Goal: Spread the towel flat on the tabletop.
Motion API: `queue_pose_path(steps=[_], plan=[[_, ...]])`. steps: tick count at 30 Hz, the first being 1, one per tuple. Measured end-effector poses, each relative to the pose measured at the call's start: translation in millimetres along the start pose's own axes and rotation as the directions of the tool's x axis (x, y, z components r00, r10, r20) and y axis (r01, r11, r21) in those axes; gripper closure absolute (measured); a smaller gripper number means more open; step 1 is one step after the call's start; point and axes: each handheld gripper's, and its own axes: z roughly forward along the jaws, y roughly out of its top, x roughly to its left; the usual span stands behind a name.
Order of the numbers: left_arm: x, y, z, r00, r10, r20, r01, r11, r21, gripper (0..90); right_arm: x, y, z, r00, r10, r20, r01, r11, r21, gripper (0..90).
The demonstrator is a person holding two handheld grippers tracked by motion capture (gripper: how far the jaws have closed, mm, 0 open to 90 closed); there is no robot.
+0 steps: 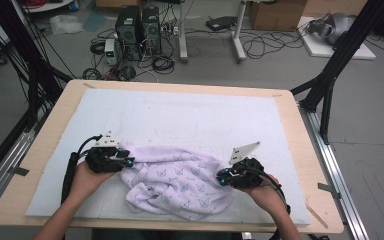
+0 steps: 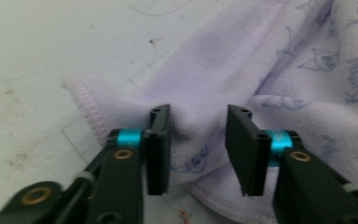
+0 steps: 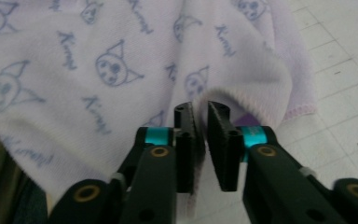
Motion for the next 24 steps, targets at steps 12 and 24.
queue_pose_path(steps=[12, 24], plan=[[4.0, 7.2, 24.0, 0.9993, 0.011, -0.037, -0.008, 0.9968, 0.079, 55.6, -43.4, 54.2, 8.4, 0.9967, 0.027, 0.077, -0.017, 0.991, -0.129, 57.5], [10.7, 14.0, 29.4, 0.9995, 0.026, -0.02, -0.025, 0.9983, 0.053, 84.2, -71.8, 47.8, 60.3, 0.9883, 0.109, -0.107, -0.109, 0.994, 0.006, 86.8]])
